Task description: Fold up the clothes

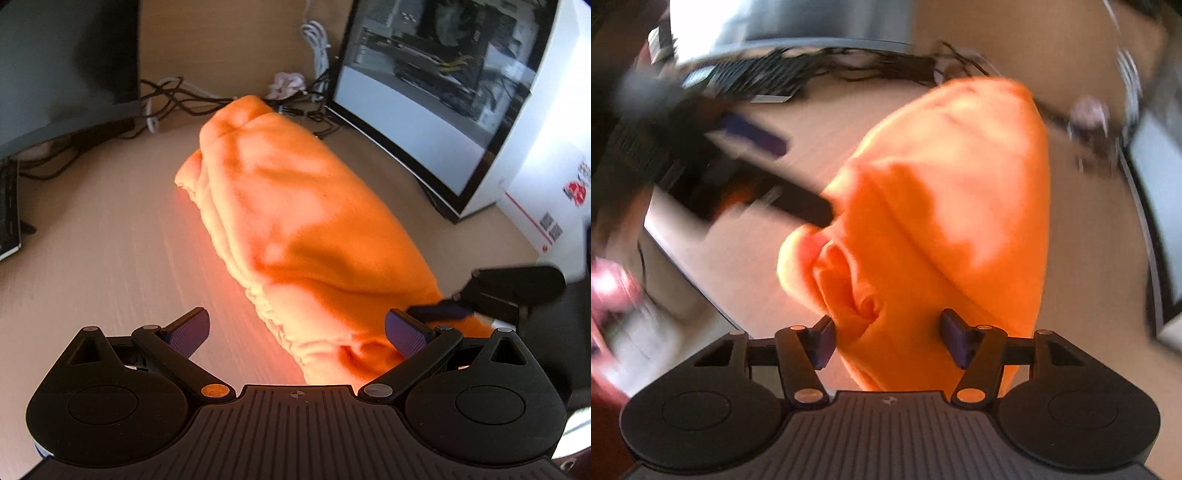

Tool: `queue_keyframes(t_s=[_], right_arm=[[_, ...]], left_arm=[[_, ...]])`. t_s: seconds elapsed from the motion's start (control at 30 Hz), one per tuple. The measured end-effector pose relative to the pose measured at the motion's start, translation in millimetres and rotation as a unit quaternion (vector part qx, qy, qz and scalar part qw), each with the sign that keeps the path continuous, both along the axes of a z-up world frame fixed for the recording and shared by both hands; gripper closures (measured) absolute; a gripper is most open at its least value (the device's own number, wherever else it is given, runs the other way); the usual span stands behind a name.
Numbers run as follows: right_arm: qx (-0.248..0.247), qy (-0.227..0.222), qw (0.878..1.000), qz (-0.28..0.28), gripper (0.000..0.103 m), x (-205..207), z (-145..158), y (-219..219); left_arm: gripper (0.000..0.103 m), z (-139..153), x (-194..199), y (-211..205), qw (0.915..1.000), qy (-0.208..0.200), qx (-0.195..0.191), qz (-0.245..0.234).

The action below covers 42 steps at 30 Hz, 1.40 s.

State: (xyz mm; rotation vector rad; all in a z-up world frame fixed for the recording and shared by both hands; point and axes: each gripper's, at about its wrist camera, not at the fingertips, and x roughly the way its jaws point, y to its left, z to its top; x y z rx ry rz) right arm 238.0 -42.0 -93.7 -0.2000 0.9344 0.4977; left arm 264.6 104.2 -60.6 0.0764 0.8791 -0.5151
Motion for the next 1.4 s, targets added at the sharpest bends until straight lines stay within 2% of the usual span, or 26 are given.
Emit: queue_keyframes(t_s=[0.1,0.2,0.57,0.67,0.77,0.8,0.87,0.93,1.0,1.03,1.1,1.17,1.2,1.3,1.33,1.4], right_arm=[[0.05,0.037,0.998,-0.028,0.044,7,1,-17],[0.08,0.056,0.994,-0.042,0.044,12,-1,-26],[0.125,0.078,0.987,-0.062,0.043,23,-6,-41],[0.147,0.087,0.983,-0.073,0.043,26,-9,-46],[0.162,0.091,0.979,-0.08,0.043,27,-10,-49],[0.156,0.087,0.981,-0.078,0.043,26,-9,-47],[0.111,0.06,0.99,-0.06,0.042,18,-5,-35],[0.065,0.028,0.997,-0.038,0.033,8,1,-23],[0.012,-0.034,0.999,-0.001,0.021,-13,8,-12],[-0.015,-0.068,0.997,0.02,0.018,-24,9,-8],[-0.075,-0.126,0.988,0.051,0.018,-43,4,0],[-0.129,-0.161,0.977,0.062,0.018,-49,-10,7],[-0.149,-0.172,0.972,0.066,0.021,-50,-16,9],[-0.173,-0.179,0.966,0.065,0.078,-44,-25,13],[-0.151,-0.163,0.974,0.053,0.079,-38,-18,8],[-0.099,-0.135,0.985,0.035,0.082,-28,4,-5]], left_arm=[[0.0,-2,-5,-6,0.9993,-0.014,0.027,-0.021],[0.0,-5,-10,-12,0.9977,-0.022,0.05,-0.04],[0.0,-13,-11,-21,0.9929,-0.016,0.087,-0.08],[0.0,-13,-17,-20,0.9874,-0.018,0.105,-0.117],[0.0,-21,-26,-23,0.9789,-0.022,0.139,-0.148],[0.0,-25,-27,-25,0.9765,-0.024,0.151,-0.151],[0.0,-30,-23,-29,0.9767,-0.027,0.163,-0.138],[0.0,-32,-13,-32,0.9804,-0.024,0.163,-0.109],[0.0,-27,-3,-29,0.9864,-0.011,0.142,-0.082],[0.0,-25,1,-26,0.9892,-0.004,0.127,-0.073],[0.0,-21,7,-21,0.9925,0.007,0.104,-0.063],[0.0,-20,10,-18,0.9947,0.016,0.082,-0.061],[0.0,-20,11,-18,0.9955,0.021,0.071,-0.06],[0.0,-18,12,-19,0.9969,0.023,0.043,-0.062],[0.0,-14,8,-21,0.9963,0.013,0.046,-0.072],[0.0,-4,-7,-23,0.9898,-0.037,0.07,-0.119]])
